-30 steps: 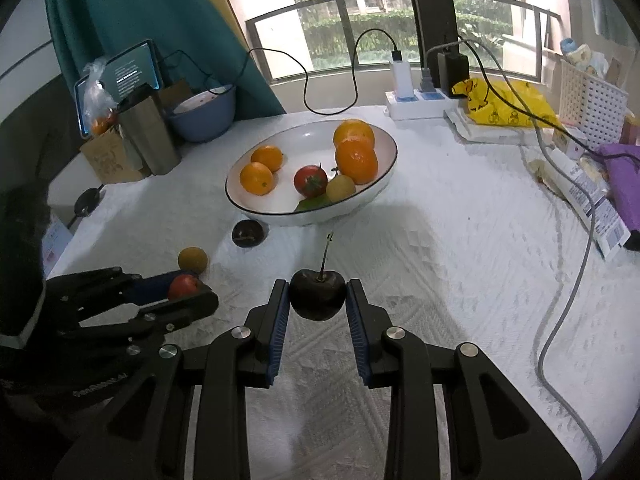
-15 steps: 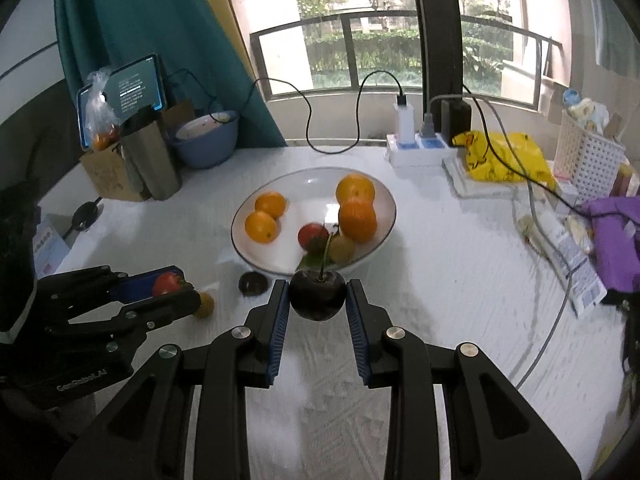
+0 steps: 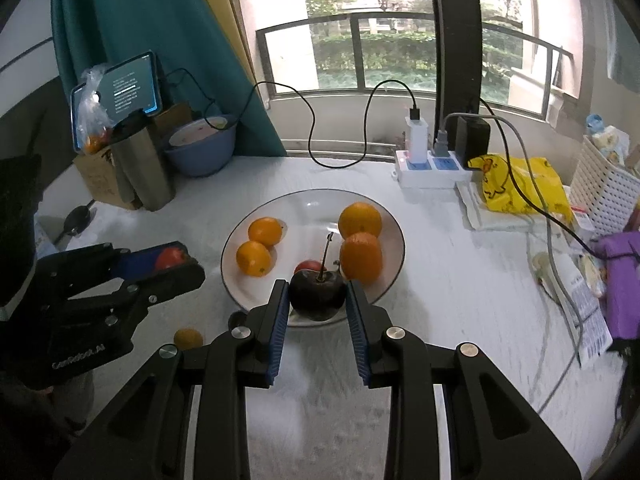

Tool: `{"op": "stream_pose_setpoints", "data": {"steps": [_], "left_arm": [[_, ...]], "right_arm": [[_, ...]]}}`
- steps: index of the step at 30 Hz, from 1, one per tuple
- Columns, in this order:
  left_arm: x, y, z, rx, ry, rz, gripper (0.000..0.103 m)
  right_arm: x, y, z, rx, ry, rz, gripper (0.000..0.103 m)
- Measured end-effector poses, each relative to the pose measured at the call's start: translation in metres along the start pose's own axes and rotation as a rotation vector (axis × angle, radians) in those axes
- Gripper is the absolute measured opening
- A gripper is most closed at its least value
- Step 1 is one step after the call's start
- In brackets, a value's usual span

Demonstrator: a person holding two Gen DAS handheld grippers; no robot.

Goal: Organize fruits
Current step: 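Carry the black cherry and red tomato with both tools over the plate, then lower the cherry and tomato onto the plate and open both tools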

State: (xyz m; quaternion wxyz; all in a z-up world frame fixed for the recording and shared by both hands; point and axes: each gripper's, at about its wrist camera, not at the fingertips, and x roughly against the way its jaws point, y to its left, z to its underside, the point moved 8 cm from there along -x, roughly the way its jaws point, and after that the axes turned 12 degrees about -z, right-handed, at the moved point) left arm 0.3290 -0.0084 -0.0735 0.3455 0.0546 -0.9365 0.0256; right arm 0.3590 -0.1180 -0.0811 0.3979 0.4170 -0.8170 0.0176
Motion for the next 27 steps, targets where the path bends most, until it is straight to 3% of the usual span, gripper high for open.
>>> {"op": "stream_pose_setpoints", "data": {"steps": [12,27], "left_arm": [[-0.045,0.002,-0.019,-0.004,0.019,0.026,0.029],[-0.095,0.013,-0.037,-0.001,0.042,0.006,0.029]], "right_arm": [[-0.039,-0.017,-0.021,0.004,0.024,-0.011,0.031],[-0.086,-0.030,-0.042,0.015,0.047,-0.032,0.031]]}}
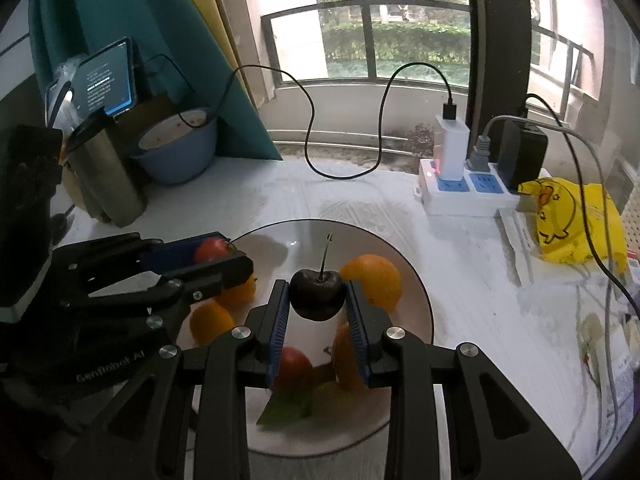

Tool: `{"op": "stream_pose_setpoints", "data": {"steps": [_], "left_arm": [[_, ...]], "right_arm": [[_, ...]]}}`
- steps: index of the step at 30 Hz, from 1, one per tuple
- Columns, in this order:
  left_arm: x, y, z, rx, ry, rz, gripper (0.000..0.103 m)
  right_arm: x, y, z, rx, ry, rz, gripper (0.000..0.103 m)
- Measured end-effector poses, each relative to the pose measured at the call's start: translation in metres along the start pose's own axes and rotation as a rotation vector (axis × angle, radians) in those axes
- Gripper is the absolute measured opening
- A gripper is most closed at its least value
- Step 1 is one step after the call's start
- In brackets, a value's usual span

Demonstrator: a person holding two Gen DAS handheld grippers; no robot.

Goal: Organize fruits
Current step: 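Lower the cherry and tomato onto the plate and open both tools, then move the left tool to the yellow-brown round fruit and grasp it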

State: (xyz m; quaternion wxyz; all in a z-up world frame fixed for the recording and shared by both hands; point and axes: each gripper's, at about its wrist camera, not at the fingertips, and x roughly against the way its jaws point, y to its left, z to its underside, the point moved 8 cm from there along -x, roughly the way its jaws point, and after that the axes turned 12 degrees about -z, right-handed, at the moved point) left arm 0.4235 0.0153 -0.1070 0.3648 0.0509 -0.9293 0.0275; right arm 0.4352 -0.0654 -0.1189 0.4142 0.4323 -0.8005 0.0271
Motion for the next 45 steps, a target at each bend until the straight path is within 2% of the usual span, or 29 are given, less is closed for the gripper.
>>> {"op": "stream_pose_setpoints", "data": {"steps": [8,14,18,22,31,45], "left_arm": [[-0.017,-0.005,0.002,-0.020,0.049,0.005,0.029],[-0.016,-0.002,0.002,-0.010,0.058,0.005,0.030],[-0.010,0.001,0.001,0.002,0.054,0.001,0.038],[0.000,0.004,-0.003,0.015,0.033,-0.007,0.046],[0.035,0.002,-0.004,0.017,-0.013,-0.004,0.046],[0.081,0.006,0.021,0.034,-0.045,0.001,0.046]], "right_arm": [[-0.007,-0.005,0.002,-0.013,0.000,-0.015,0.031],[-0.007,-0.006,0.001,-0.017,0.002,-0.016,0.031],[-0.005,-0.006,0.002,-0.018,0.009,0.007,0.032],[-0.001,-0.007,0.001,-0.025,0.014,0.031,0.038],[0.026,0.002,0.000,-0.024,-0.019,0.062,0.039],[0.064,0.035,0.016,-0.007,-0.050,0.081,0.039]]}}
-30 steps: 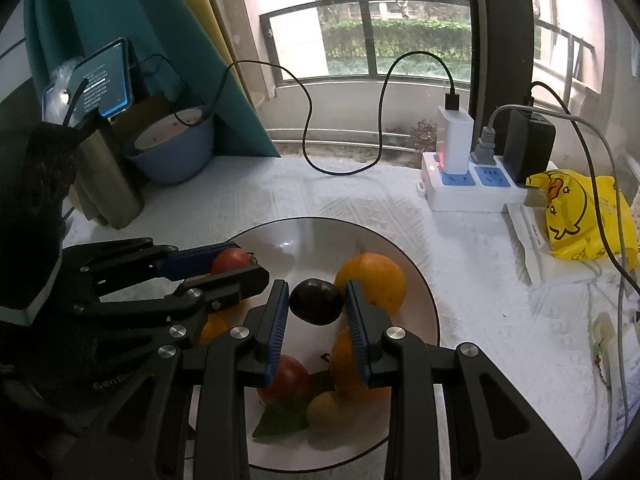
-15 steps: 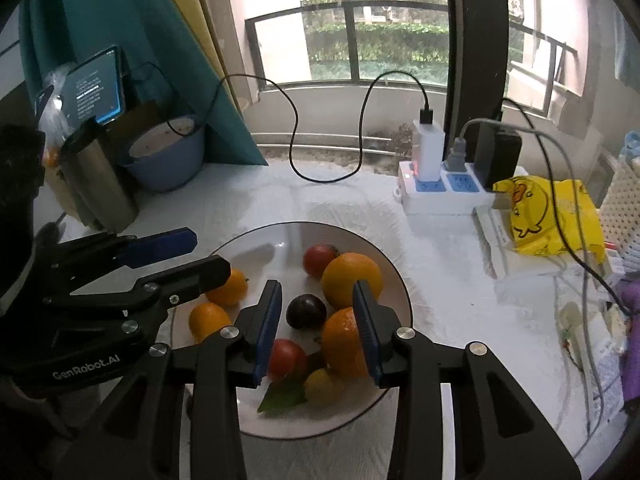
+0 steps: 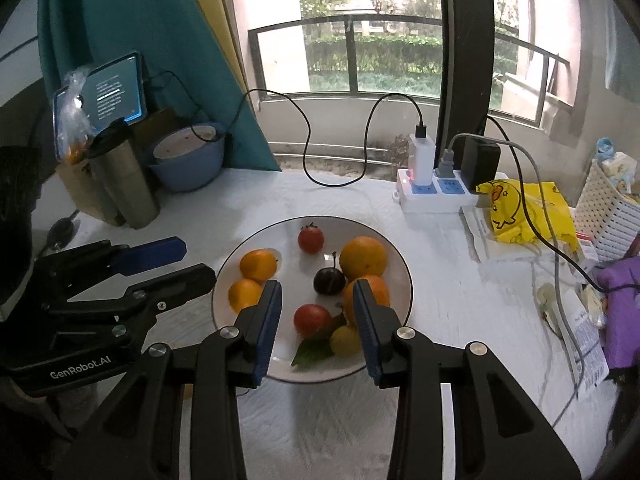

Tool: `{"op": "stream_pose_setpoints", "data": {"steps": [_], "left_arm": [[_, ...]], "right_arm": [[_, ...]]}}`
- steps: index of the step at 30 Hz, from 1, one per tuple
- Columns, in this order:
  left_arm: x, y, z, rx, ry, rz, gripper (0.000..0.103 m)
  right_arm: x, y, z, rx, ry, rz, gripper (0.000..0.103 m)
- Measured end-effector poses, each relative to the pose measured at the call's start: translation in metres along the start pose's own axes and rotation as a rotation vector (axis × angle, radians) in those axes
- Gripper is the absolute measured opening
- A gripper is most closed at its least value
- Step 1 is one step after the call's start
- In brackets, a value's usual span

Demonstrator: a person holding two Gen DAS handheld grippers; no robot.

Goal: Organize fruits
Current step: 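Move the left tool to the yellow-brown round fruit and grasp it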

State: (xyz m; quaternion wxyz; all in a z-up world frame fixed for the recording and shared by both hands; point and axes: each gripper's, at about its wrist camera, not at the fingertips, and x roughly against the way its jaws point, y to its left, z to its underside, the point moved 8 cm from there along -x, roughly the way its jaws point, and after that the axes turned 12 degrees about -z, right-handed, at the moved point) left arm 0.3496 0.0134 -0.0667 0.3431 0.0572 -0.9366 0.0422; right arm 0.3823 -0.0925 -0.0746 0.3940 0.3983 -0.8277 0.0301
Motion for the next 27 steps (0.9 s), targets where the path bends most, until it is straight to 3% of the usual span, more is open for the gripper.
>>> {"op": "stream_pose_setpoints", "data": {"steps": [11,27], "left_arm": [[0.021,0.007,0.031,0.019,0.008,-0.013,0.047],[0.023,-0.002,0.084,0.009,0.071,-0.020,0.047]], "right_arm": [[0.014,0.017,0.026,0.006,0.016,-0.001,0.039],[0.026,0.012,0.070,-0.039,0.027,-0.017,0.039]]}}
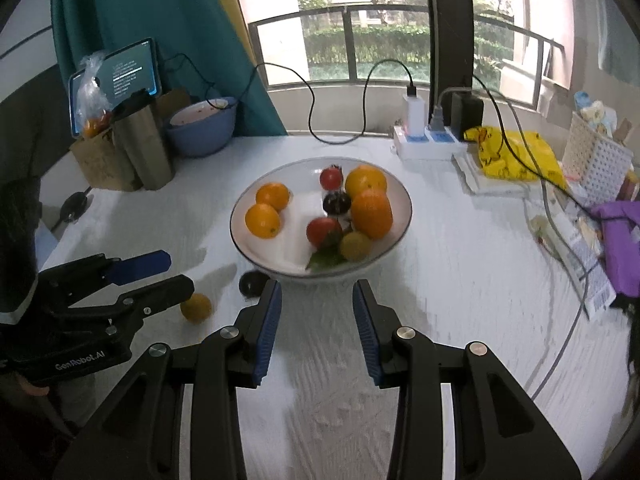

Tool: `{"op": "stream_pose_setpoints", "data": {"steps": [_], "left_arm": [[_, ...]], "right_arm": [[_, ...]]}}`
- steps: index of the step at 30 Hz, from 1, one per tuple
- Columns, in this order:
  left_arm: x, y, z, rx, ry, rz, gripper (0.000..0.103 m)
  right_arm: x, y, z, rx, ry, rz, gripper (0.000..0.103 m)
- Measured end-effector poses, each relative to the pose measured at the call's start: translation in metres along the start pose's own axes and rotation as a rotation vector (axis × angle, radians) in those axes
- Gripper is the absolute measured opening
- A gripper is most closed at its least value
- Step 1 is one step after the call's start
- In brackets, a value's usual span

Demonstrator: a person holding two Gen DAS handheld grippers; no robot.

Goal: Organize fruits
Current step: 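Move the left tool to the yellow-brown round fruit and grasp it, then grasp the dark plum with the right tool while the left tool holds its fruit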

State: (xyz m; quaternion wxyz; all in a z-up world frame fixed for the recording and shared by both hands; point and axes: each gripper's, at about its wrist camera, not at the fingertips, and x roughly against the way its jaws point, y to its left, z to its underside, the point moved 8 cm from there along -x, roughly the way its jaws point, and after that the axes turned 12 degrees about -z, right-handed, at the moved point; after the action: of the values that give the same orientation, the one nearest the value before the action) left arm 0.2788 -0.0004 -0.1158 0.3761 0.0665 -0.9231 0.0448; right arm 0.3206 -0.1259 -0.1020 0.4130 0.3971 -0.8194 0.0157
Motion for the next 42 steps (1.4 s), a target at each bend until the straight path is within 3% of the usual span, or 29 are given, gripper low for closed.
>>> {"op": "stream_pose_setpoints", "data": {"steps": [12,15,17,18,33,42], "left_arm": [[-0.031,-0.005,0.022,-0.068,0.119,-0.115,0.047],[-0.031,-0.004,0.022,-0.068,0.114,-0.114,0.047],[-0.033,-0.004,0.023,-0.071,0.120,-0.102,0.037],[-0.033,-0.004,0.023,-0.069,0.122,-0.103,0.027],[-0.020,0.015,0.016,-0.033,0.079,-0.037,0.027],[-0.022,0.032,0.013,0.005,0.081,-0.009,0.027]], "right_arm": [[-0.008,-0.005,0.022,-0.036,0.022,-0.048,0.039],[-0.014,-0.001,0.022,-0.033,0.030,-0.066,0.039],[-0.020,0.003,0.022,-0.028,0.038,-0.079,0.039],[-0.022,0.005,0.022,-0.026,0.042,-0.084,0.039],[-0.070,0.031,0.010,-0.005,0.101,-0.121,0.039],[-0.096,0.037,0.005,0.012,0.148,-0.089,0.039]]}}
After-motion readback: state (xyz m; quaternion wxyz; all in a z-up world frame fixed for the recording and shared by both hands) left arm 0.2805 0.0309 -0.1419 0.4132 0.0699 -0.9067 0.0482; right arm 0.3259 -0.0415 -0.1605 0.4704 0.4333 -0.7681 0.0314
